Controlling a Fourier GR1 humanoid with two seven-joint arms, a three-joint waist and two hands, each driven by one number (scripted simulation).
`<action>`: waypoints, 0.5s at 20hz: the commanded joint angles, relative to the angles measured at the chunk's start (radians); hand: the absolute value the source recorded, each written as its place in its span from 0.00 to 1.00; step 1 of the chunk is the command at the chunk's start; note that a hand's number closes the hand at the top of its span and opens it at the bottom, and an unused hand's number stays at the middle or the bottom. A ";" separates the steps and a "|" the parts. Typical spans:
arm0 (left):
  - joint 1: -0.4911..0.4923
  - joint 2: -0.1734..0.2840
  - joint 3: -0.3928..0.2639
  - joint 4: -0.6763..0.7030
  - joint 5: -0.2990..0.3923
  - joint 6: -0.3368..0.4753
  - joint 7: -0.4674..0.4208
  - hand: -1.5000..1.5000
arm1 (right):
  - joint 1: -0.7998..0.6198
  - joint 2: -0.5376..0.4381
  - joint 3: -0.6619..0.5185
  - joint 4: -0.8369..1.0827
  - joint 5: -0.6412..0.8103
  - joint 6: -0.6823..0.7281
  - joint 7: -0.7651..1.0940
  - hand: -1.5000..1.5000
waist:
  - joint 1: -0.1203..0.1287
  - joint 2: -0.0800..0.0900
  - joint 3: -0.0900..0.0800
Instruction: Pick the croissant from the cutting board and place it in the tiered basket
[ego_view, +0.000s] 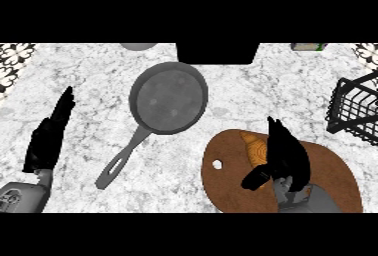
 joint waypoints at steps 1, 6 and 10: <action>-0.008 -0.010 -0.003 -0.026 -0.002 -0.013 0.032 0.50 | -0.057 0.085 -0.016 0.055 0.042 0.062 0.218 0.00 | 0.007 0.001 0.000; -0.048 -0.018 0.020 0.023 -0.032 -0.012 0.020 0.50 | 0.008 0.121 -0.028 0.037 0.078 0.067 0.177 0.00 | -0.003 0.001 0.000; -0.052 -0.031 0.016 -0.007 -0.041 -0.015 0.067 0.50 | -0.057 0.148 -0.103 0.145 0.074 0.086 0.106 0.00 | 0.006 0.003 0.001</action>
